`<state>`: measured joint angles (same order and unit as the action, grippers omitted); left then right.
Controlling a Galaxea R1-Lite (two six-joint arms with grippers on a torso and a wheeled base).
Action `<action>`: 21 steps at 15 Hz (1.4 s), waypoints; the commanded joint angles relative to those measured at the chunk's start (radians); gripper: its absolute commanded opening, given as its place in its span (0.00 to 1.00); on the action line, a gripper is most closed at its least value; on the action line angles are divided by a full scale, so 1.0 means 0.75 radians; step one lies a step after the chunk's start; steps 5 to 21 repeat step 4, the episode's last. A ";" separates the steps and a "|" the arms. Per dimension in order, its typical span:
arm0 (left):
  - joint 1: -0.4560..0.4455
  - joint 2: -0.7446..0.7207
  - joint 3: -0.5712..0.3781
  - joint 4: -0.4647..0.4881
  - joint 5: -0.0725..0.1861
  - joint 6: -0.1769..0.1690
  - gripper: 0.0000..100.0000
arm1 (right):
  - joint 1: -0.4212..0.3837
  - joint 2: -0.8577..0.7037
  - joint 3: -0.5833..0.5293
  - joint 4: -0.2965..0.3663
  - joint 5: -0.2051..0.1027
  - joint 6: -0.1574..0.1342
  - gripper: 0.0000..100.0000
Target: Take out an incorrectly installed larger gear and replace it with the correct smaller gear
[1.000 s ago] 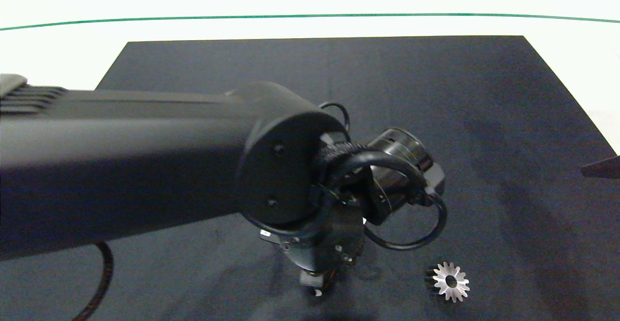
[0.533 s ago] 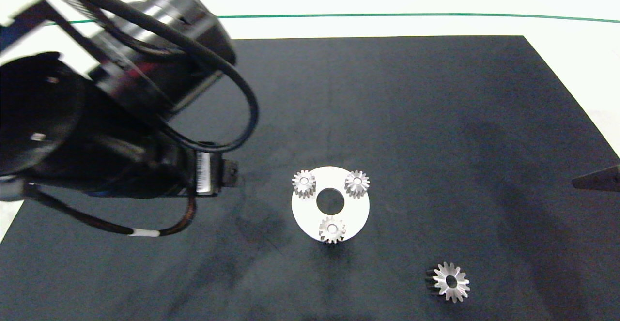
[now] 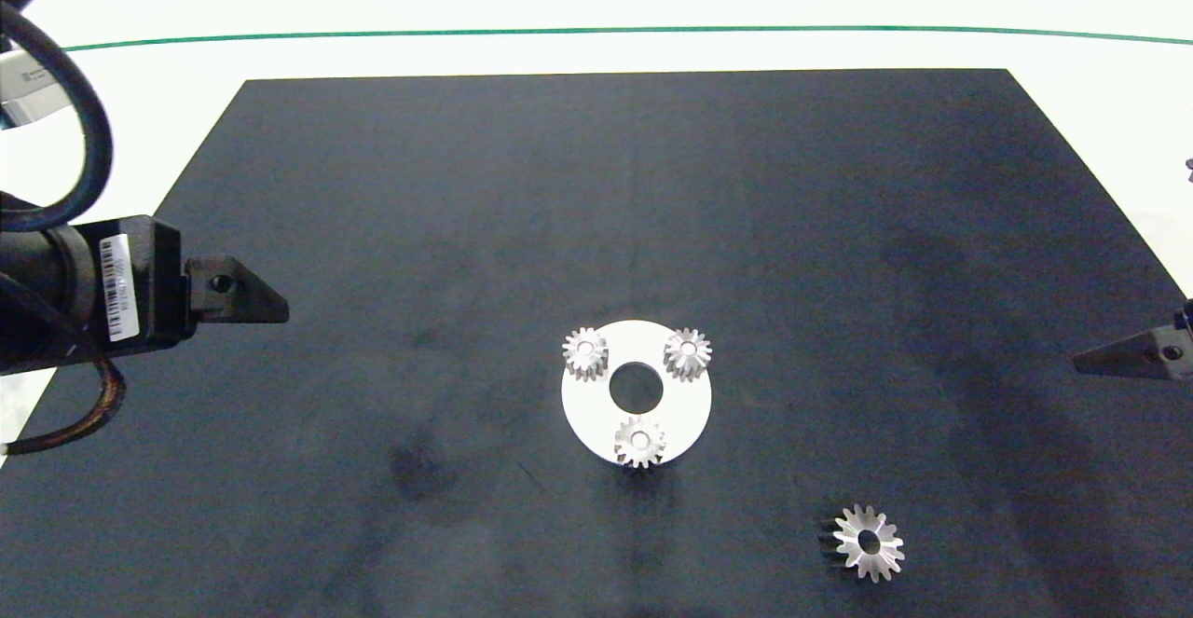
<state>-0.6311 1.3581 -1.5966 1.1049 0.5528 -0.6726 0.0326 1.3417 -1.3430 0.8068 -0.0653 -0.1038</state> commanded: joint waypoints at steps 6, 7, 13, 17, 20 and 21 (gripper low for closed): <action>-0.038 -0.056 0.061 -0.005 0.005 0.011 1.00 | 0.006 0.007 0.005 -0.006 0.001 0.001 1.00; -0.038 -0.056 0.061 -0.005 0.005 0.011 1.00 | 0.006 0.007 0.005 -0.006 0.001 0.001 1.00; -0.038 -0.056 0.061 -0.005 0.005 0.011 1.00 | 0.006 0.007 0.005 -0.006 0.001 0.001 1.00; -0.038 -0.056 0.061 -0.005 0.005 0.011 1.00 | 0.006 0.007 0.005 -0.006 0.001 0.001 1.00; -0.038 -0.056 0.061 -0.005 0.005 0.011 1.00 | 0.006 0.007 0.005 -0.006 0.001 0.001 1.00; -0.038 -0.056 0.061 -0.005 0.005 0.011 1.00 | 0.006 0.007 0.005 -0.006 0.001 0.001 1.00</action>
